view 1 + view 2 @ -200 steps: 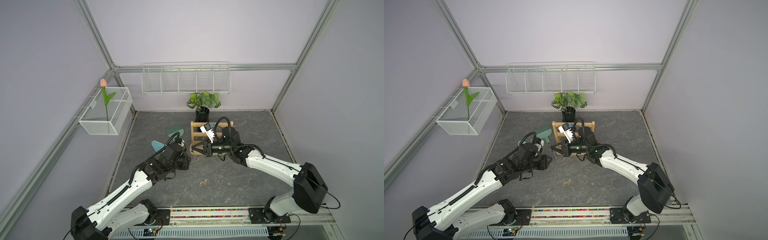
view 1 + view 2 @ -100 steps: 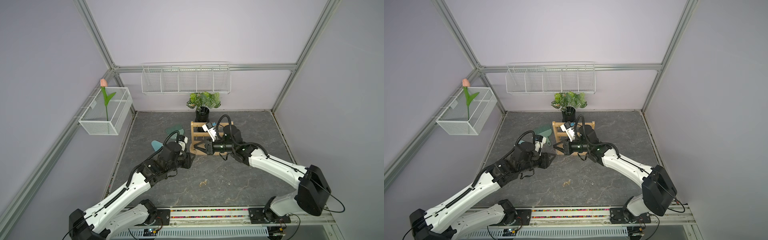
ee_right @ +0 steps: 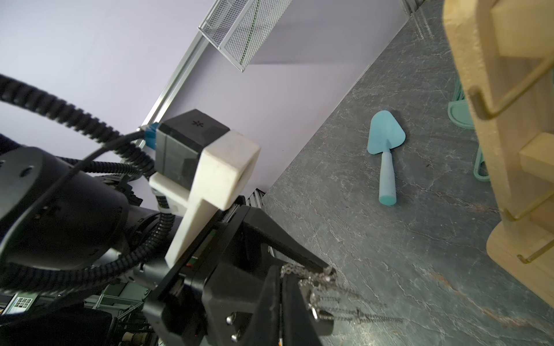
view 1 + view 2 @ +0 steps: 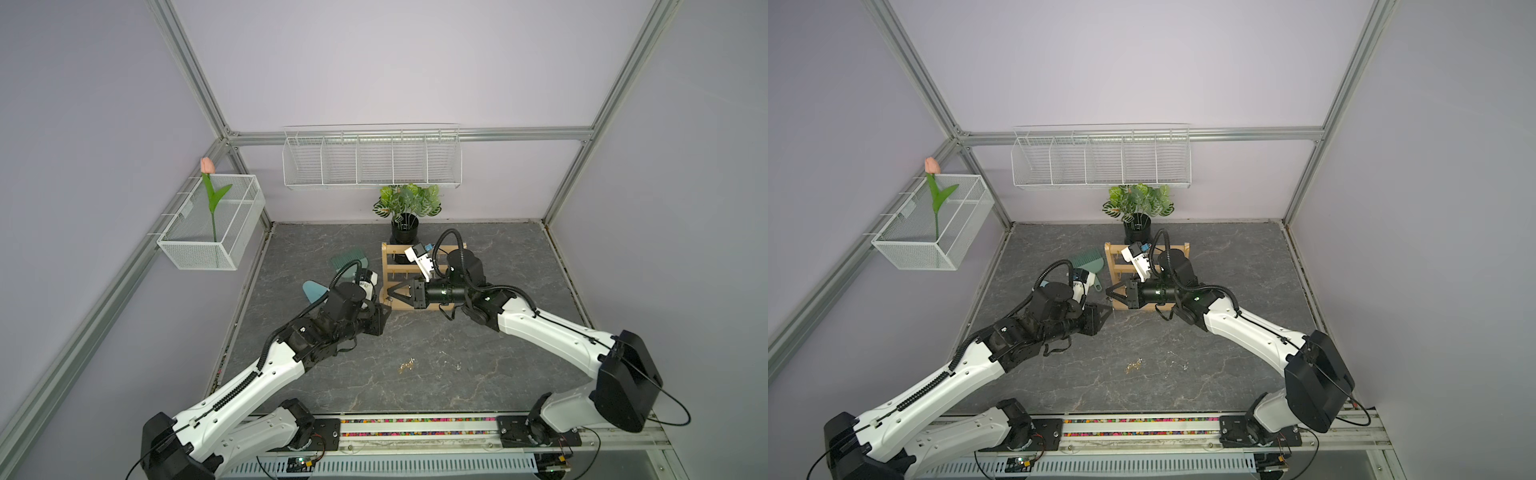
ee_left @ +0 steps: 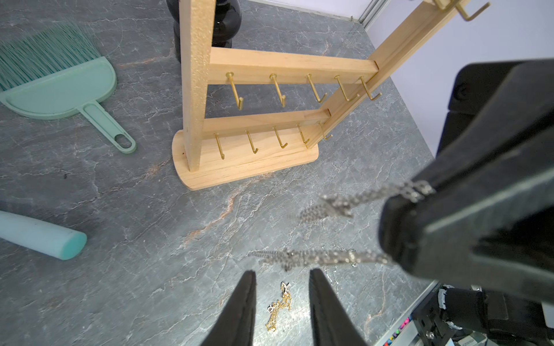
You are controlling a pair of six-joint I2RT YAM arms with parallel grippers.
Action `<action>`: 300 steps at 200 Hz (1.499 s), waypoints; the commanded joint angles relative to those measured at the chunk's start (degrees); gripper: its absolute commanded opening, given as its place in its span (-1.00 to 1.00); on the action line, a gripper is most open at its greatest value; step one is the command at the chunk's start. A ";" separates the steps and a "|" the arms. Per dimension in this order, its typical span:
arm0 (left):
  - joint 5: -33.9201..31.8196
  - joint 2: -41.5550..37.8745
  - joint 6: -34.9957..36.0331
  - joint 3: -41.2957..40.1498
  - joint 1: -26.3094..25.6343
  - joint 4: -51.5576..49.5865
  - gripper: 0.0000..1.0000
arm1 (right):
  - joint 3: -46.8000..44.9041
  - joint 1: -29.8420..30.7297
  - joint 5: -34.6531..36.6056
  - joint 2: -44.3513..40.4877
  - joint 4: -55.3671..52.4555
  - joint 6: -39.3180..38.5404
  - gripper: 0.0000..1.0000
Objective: Hang the necklace on the jewelry display stand
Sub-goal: Pick up the necklace from the center of the board.
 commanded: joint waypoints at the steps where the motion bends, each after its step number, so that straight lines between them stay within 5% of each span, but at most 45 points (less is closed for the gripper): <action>1: -1.19 0.12 1.37 -0.02 -0.25 1.19 -0.34 | 1.30 -0.01 -1.29 -1.03 3.09 1.82 -0.87; 300: -3.91 -3.63 2.34 -2.56 -0.33 -0.97 -0.37 | 2.68 0.84 -2.20 0.96 5.11 3.82 -0.86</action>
